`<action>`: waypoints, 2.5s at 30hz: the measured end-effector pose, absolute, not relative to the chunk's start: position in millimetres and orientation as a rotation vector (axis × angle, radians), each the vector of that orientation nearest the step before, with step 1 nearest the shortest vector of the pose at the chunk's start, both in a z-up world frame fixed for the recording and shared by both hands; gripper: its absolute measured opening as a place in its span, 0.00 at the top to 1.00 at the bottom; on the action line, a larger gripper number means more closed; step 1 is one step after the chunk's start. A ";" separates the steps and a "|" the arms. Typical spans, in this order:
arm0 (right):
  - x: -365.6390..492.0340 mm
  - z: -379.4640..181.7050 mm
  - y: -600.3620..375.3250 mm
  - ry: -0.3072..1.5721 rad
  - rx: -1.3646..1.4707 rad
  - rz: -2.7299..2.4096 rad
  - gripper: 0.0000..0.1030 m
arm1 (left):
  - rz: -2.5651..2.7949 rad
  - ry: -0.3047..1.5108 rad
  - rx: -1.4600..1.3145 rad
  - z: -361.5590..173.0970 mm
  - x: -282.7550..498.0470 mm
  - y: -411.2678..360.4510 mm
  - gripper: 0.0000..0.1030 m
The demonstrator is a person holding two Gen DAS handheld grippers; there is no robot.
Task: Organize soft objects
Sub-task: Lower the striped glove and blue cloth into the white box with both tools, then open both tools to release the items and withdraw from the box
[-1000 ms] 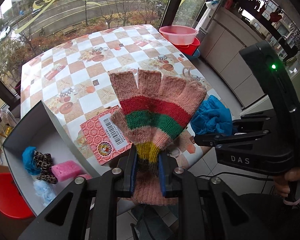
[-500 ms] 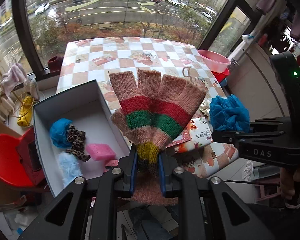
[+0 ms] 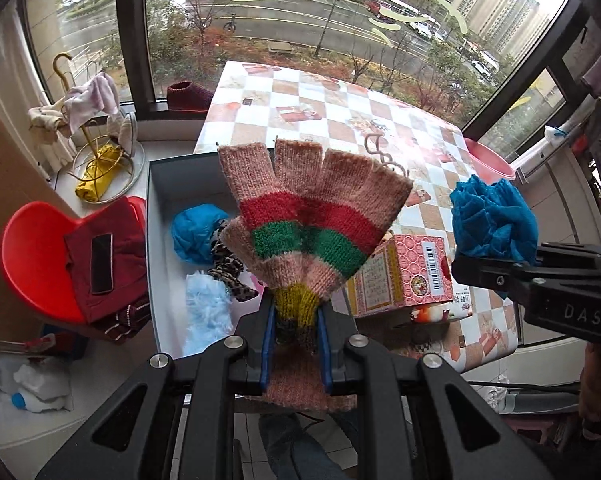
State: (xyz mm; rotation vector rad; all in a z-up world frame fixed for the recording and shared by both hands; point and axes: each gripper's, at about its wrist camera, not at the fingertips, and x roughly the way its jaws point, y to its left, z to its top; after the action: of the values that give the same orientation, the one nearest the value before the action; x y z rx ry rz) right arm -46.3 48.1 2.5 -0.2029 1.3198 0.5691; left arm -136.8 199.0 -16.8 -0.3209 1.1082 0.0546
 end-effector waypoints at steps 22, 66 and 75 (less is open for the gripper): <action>-53.3 -30.9 110.5 1.399 -0.280 0.673 0.76 | 0.163 1.174 -0.361 -46.2 -147.5 228.4 0.81; -26.7 -86.4 146.7 1.510 -0.311 0.660 0.35 | 0.229 1.328 -0.378 -112.3 -139.1 236.9 0.25; -30.5 -76.0 139.6 1.468 -0.351 0.673 0.01 | 0.246 1.332 -0.424 -113.1 -137.0 237.7 0.00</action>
State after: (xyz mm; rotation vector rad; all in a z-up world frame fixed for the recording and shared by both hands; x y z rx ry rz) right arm -30.5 139.6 -76.0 -0.3514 1.4676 0.6730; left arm -137.0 237.7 -113.1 -0.4235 1.3322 0.2463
